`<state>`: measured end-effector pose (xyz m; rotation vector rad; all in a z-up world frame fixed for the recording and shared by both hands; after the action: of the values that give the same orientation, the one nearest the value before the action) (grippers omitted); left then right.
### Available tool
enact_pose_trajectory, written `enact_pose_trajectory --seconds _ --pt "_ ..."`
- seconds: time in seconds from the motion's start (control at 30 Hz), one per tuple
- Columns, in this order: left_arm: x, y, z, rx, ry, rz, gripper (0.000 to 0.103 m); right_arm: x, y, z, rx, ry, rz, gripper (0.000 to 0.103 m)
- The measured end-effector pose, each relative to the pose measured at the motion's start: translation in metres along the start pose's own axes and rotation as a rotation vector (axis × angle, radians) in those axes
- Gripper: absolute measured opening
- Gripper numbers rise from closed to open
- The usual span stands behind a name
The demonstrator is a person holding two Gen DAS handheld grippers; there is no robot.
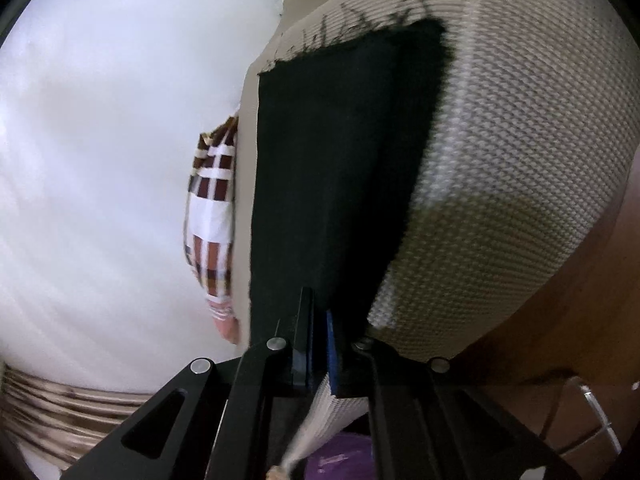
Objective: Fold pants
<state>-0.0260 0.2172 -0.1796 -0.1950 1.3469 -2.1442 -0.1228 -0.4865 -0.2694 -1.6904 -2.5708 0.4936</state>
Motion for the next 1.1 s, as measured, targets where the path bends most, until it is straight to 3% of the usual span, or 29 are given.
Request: enact_pose_trajectory --seconds 0.17,0.53,0.77,0.93,1.1 --pt "0.003 0.0 0.002 -0.013 0.006 0.004 0.019 -0.011 -0.015 0.004 0.006 0.001 0.066 0.01" --pt "0.004 0.003 0.006 -0.025 0.015 0.005 0.021 -0.022 -0.045 0.002 0.157 -0.102 0.153 0.004" --pt "0.004 0.003 0.003 -0.012 0.003 -0.005 0.024 -0.023 -0.044 0.005 0.143 -0.08 0.174 0.003" --pt "0.007 0.003 0.009 0.022 0.009 -0.011 0.045 -0.025 -0.044 -0.001 0.156 -0.085 0.175 0.003" --pt "0.014 0.007 0.022 -0.026 0.11 0.008 0.056 -0.029 -0.049 0.0 0.207 -0.097 0.186 0.003"
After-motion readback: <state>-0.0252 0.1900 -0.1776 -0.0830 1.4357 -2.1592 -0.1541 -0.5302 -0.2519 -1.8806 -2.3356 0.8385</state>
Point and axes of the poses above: each gripper's, at about its wrist camera, not at the fingertips, and y roughly the way its jaws point, z to its right, x to its underside, the point moved 5 cm from there along y, roughly the way its jaws point, and after that the axes turned 13 degrees about -y, right-handed, at the moved point
